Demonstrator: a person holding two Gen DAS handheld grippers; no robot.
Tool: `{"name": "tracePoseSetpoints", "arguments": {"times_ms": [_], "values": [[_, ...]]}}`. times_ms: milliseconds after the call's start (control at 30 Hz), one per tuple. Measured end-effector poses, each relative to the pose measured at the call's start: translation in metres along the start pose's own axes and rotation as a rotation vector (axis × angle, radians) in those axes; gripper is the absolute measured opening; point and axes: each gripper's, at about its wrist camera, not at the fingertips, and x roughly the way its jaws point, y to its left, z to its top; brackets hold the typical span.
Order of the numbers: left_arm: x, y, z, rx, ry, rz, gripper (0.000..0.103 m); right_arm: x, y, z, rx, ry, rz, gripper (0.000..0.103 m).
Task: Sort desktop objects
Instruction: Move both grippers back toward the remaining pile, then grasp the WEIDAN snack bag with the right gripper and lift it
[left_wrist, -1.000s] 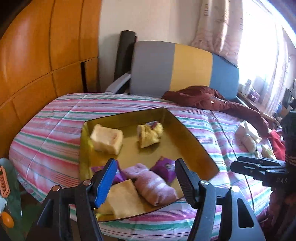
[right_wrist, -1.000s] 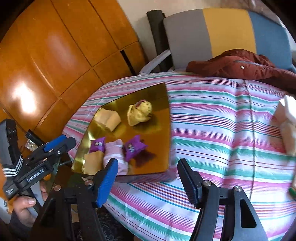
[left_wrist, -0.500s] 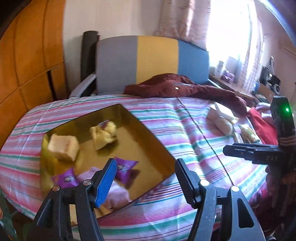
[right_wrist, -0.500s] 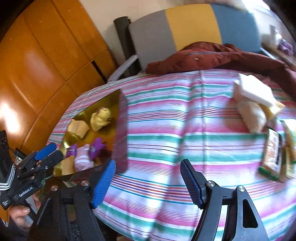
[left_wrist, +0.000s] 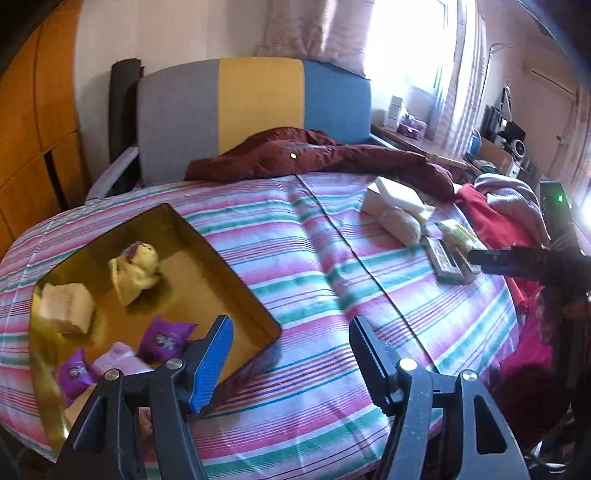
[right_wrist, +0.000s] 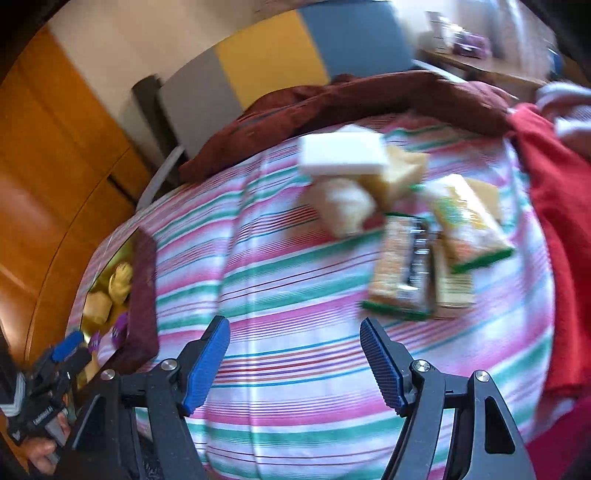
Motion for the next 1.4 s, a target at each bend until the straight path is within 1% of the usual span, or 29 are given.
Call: {"name": "tracePoseSetpoints", "arguments": {"times_ms": [167, 367, 467, 667, 733, 800, 833, 900, 1033, 1200, 1300, 1367, 1400], "values": [[0.009, -0.013, 0.000, 0.033, 0.026, -0.027, 0.066, -0.015, -0.035, 0.016, 0.052, -0.039, -0.070, 0.074], [0.019, -0.025, -0.001, 0.066, 0.052, -0.039, 0.066, -0.010, -0.065, 0.045, 0.042, -0.047, -0.171, 0.074], [0.023, -0.030, -0.001, 0.079, 0.066, -0.043, 0.066, 0.003, -0.075, 0.063, -0.003, -0.032, -0.239, 0.074], [0.033, -0.036, -0.001, 0.089, 0.094, -0.059, 0.066, 0.033, -0.076, 0.079, -0.107, 0.011, -0.312, 0.073], [0.038, -0.039, 0.001, 0.092, 0.104, -0.067, 0.066, 0.043, -0.078, 0.081, -0.129, 0.031, -0.328, 0.070], [0.042, -0.043, 0.003, 0.098, 0.112, -0.076, 0.066, 0.054, -0.081, 0.082, -0.146, 0.046, -0.349, 0.064], [0.045, -0.045, 0.004, 0.098, 0.117, -0.081, 0.066, 0.057, -0.082, 0.082, -0.149, 0.050, -0.353, 0.058], [0.051, -0.049, 0.007, 0.102, 0.128, -0.091, 0.066, 0.062, -0.085, 0.082, -0.153, 0.054, -0.346, 0.051], [0.063, -0.060, 0.014, 0.108, 0.145, -0.121, 0.066, 0.060, -0.087, 0.079, -0.145, 0.040, -0.314, 0.049], [0.079, -0.077, 0.035, 0.098, 0.149, -0.176, 0.066, 0.055, -0.089, 0.081, -0.120, 0.018, -0.285, 0.047], [0.087, -0.088, 0.055, 0.123, 0.127, -0.176, 0.066, 0.050, -0.088, 0.082, -0.111, -0.002, -0.266, 0.047], [0.095, -0.098, 0.071, 0.172, 0.118, -0.180, 0.067, 0.046, -0.089, 0.083, -0.096, -0.018, -0.239, 0.047], [0.100, -0.104, 0.080, 0.197, 0.114, -0.181, 0.070, 0.044, -0.089, 0.083, -0.092, -0.025, -0.231, 0.047]]}}
